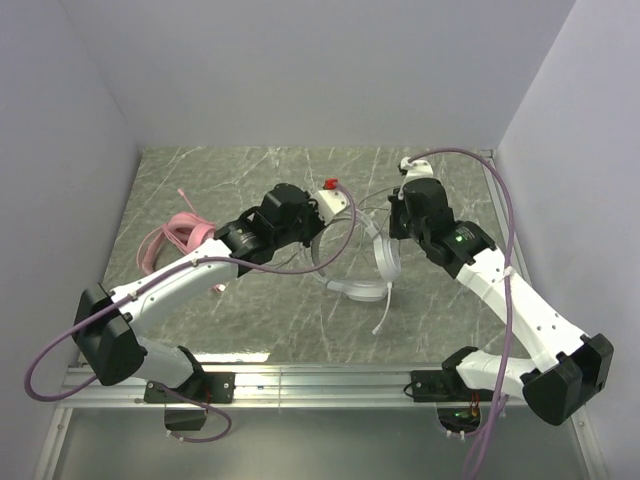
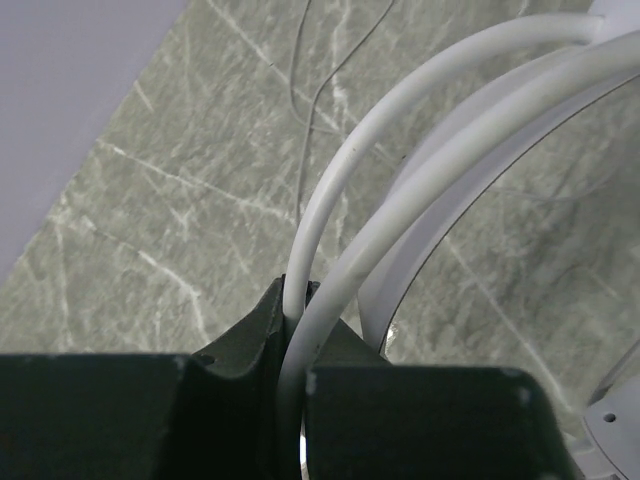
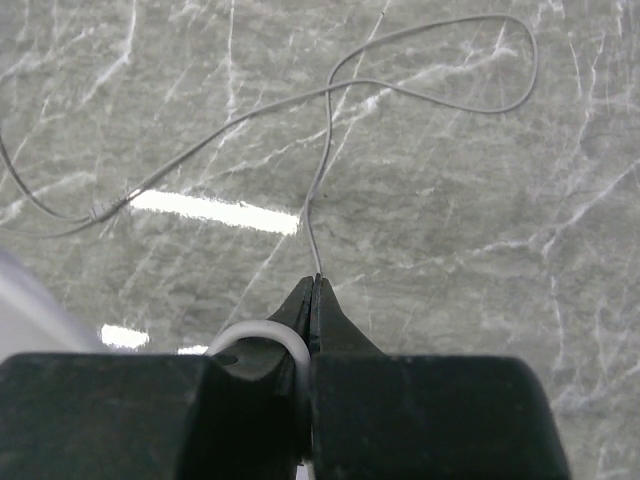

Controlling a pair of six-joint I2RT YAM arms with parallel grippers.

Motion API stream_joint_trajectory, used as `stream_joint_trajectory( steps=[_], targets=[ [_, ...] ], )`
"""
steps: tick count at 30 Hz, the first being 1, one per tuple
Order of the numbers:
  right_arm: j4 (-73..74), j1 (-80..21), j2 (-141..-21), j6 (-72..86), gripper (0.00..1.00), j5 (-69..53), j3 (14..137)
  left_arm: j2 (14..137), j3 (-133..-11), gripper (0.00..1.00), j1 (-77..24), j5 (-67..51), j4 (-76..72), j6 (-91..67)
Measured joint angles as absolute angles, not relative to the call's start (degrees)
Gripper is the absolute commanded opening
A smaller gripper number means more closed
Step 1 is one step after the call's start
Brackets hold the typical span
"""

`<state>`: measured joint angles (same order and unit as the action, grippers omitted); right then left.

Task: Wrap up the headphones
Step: Wrap the headphone cable with the right arm

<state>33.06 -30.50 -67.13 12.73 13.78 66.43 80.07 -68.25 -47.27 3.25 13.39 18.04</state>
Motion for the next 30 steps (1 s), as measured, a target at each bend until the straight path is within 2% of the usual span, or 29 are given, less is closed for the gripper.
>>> stream_joint_trajectory(
  steps=[12, 22, 30],
  targets=[
    [14.9, -26.4, -61.2, 12.8, 0.0, 2.3, 54.1, 74.4, -69.3, 0.0, -46.5, -2.2, 20.7, 4.3],
    [-5.7, -24.1, -58.1, 15.0, 0.0, -8.7, 44.9, 71.9, -79.2, 0.0, -46.5, -4.4, 35.1, -14.6],
    [-14.1, -23.9, -57.9, 17.3, 0.01, -13.1, 38.8, 72.2, -86.8, 0.0, -45.7, -9.5, 40.2, -21.0]
  ],
)
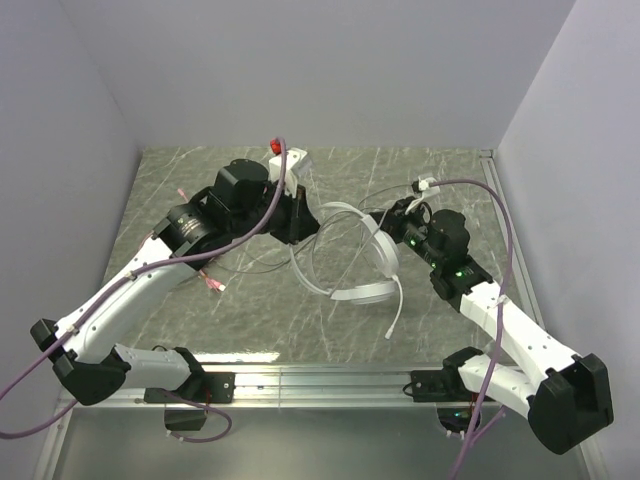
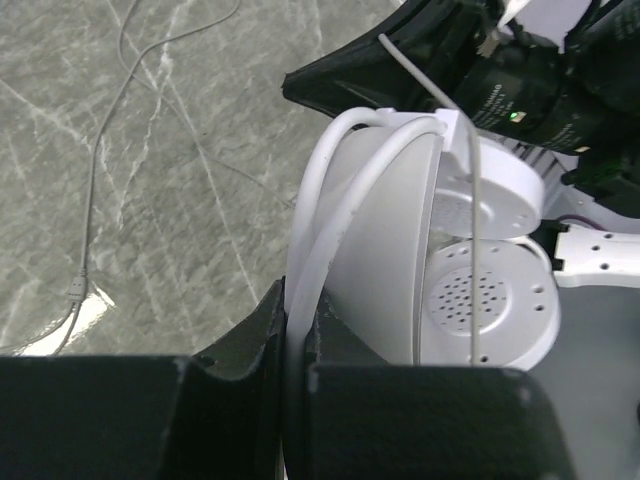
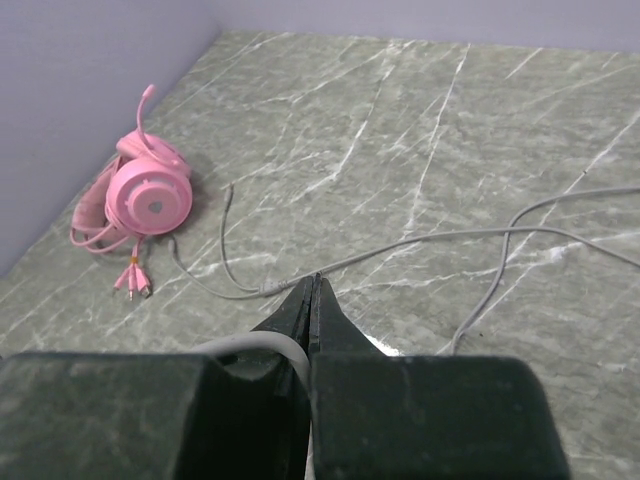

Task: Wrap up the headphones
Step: Wrap the headphone cable with the right arm

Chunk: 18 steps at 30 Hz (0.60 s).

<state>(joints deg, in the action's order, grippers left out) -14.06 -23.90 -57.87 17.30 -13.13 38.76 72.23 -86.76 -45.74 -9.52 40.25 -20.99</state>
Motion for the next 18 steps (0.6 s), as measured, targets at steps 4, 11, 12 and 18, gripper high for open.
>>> stream_joint_trajectory(
  steps=[4, 11, 12, 18],
  targets=[
    [-15.2, -23.9, -57.8, 17.3, 0.01, -13.3, 38.5, 72.2, -87.8, 0.0, -45.6, -11.4, 40.6, -22.2],
    [-17.4, -23.9, -57.9, 18.0, 0.04, -14.2, 38.0, 73.0, -89.7, 0.0, -45.1, -15.6, 40.4, -23.8],
    [-17.8, -23.9, -58.0, 18.2, 0.05, -14.4, 37.8, 73.2, -90.2, 0.0, -45.1, -16.4, 40.2, -24.0],
    [-20.7, -23.9, -59.7, 19.6, 0.09, -16.0, 36.7, 73.4, -93.0, 0.0, -44.9, -20.9, 40.3, -24.9]
  ],
)
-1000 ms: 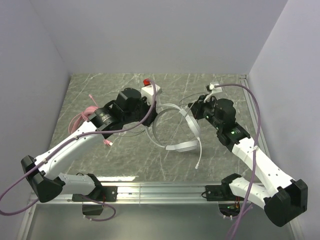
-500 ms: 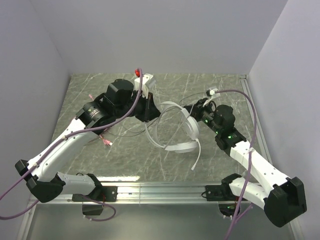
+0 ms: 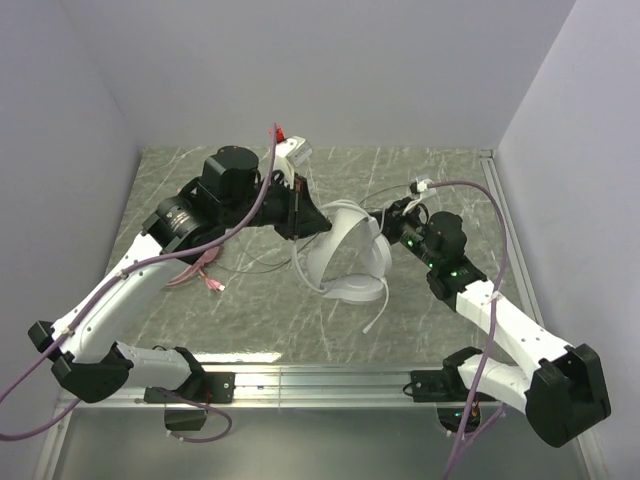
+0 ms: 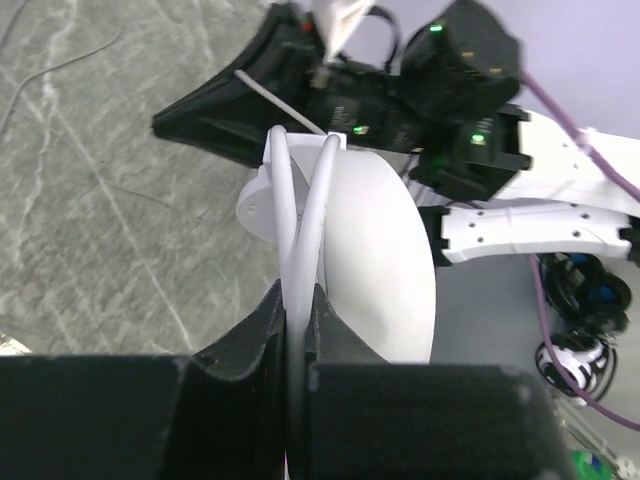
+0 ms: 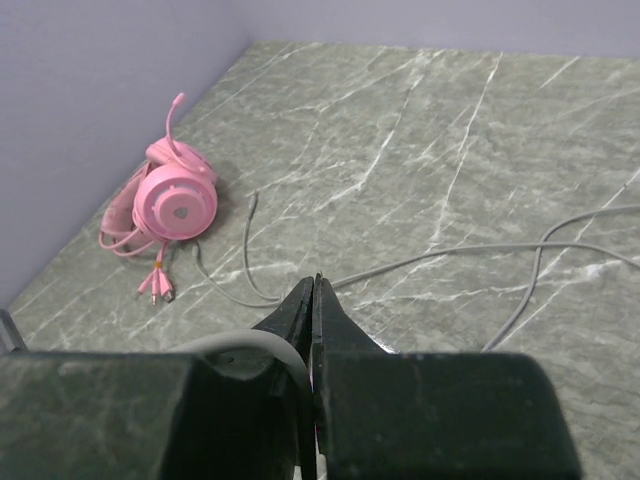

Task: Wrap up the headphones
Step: Wrap the headphone cable with the right arm

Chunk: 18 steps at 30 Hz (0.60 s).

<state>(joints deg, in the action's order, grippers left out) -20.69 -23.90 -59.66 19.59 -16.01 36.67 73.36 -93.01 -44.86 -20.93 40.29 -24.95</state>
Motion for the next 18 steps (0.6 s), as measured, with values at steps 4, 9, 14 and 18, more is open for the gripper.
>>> stream_joint_trajectory(
  steps=[4, 9, 14, 18],
  targets=[
    [-22.6, -23.8, -61.3, 20.4, 0.09, -16.3, 35.6, 73.4, -94.2, 0.0, -44.8, -24.0, 40.4, -25.5],
    [-24.4, -23.8, -62.0, 21.2, 0.09, -16.4, 34.5, 73.5, -94.6, 0.0, -44.8, -27.0, 40.8, -26.5],
    [-26.1, -23.8, -61.9, 21.7, 0.13, -16.6, 33.3, 74.1, -94.6, 0.0, -44.8, -28.6, 41.3, -26.8],
    [-27.6, -23.6, -61.2, 22.3, 0.11, -16.7, 31.4, 74.2, -94.3, 0.0, -44.6, -30.0, 40.4, -27.8]
  ],
)
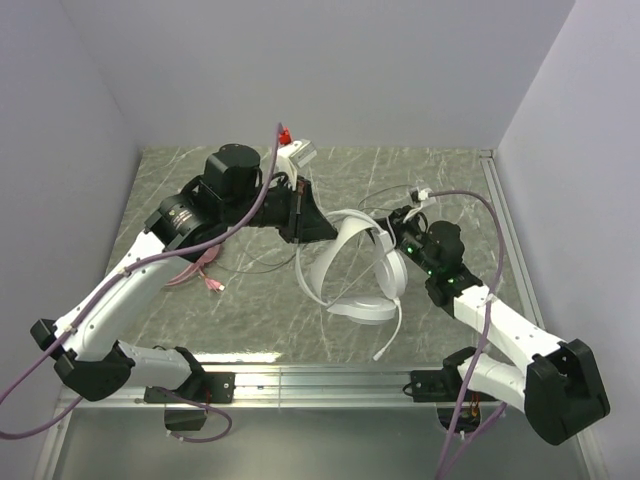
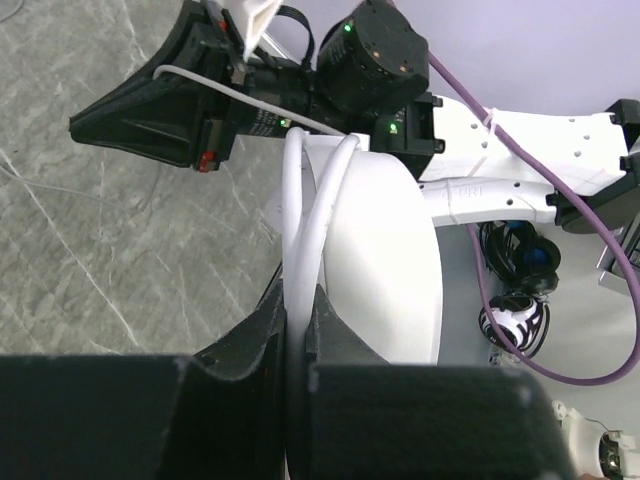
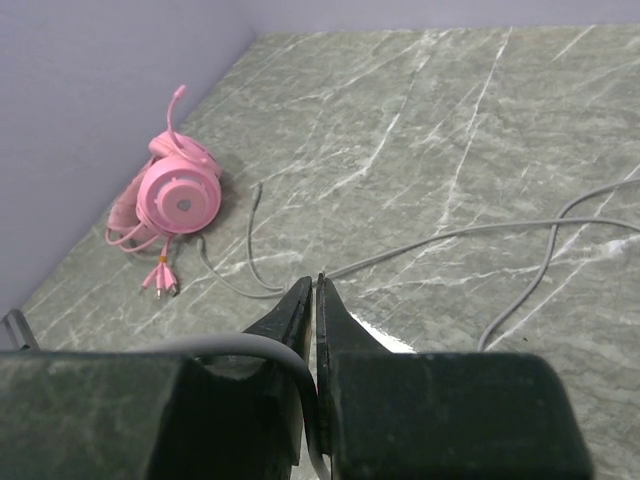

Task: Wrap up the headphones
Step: Wrap the headphone cable with the right arm

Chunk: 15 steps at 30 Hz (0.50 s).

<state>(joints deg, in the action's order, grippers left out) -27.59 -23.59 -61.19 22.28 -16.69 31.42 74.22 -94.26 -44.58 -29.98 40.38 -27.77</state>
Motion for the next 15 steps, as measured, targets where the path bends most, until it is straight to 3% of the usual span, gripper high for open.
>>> stream_joint_trajectory(
  steps=[15],
  targets=[
    [-32.1, -23.4, -56.2, 31.7, 0.06, -23.4, 28.4, 74.6, -83.6, 0.0, -41.1, -24.4, 33.6, -30.2]
  ],
)
